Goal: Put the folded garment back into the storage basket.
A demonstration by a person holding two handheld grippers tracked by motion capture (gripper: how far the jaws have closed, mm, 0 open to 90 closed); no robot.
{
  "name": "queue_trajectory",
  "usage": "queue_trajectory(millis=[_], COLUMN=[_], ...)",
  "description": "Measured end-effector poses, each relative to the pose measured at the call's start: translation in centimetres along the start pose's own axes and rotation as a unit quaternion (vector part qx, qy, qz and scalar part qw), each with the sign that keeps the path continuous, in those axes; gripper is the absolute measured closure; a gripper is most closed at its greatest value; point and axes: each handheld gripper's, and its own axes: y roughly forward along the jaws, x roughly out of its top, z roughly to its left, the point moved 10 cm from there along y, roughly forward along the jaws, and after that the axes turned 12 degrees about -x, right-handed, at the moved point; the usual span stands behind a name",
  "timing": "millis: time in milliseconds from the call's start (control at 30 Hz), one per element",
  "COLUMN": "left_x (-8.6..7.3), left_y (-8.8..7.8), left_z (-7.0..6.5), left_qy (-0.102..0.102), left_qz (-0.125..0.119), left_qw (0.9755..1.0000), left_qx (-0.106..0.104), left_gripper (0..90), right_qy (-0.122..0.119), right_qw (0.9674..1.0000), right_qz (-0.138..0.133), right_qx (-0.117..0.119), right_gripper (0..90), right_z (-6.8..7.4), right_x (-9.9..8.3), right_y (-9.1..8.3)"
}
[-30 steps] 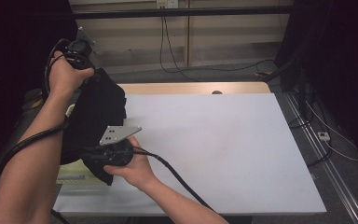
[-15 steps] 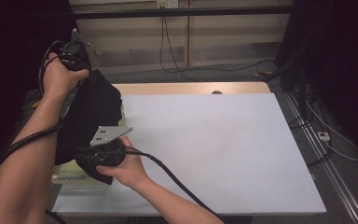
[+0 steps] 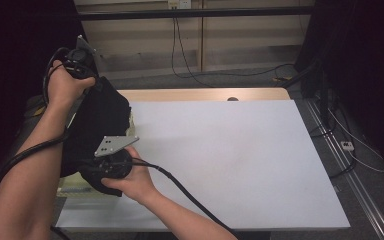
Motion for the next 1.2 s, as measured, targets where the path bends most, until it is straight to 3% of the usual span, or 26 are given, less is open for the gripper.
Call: queue_trajectory(millis=[500, 633, 1200], left_x=[-0.5, -0.7, -1.0], left_y=[0.5, 0.5, 0.9], left_z=[0.9, 1.1, 1.7], left_qy=[-0.009, -0.002, -0.007], left_qz=[-0.004, 0.002, -0.003], left_qw=[1.0000, 1.0000, 1.0000], left_qx=[-0.001, 0.000, -0.005], left_gripper=[84.8, 84.7, 84.7], right_qy=[-0.001, -0.002, -0.005], right_qw=[1.0000, 1.0000, 0.9999], right_qz=[0.005, 0.008, 0.016], right_qx=[-0.003, -0.003, -0.003], right_gripper=[81.7, 81.8, 81.8], right_z=[-0.3, -0.3, -0.1], right_x=[-0.4, -0.6, -1.1], right_y=[0.5, 0.7, 1.7])
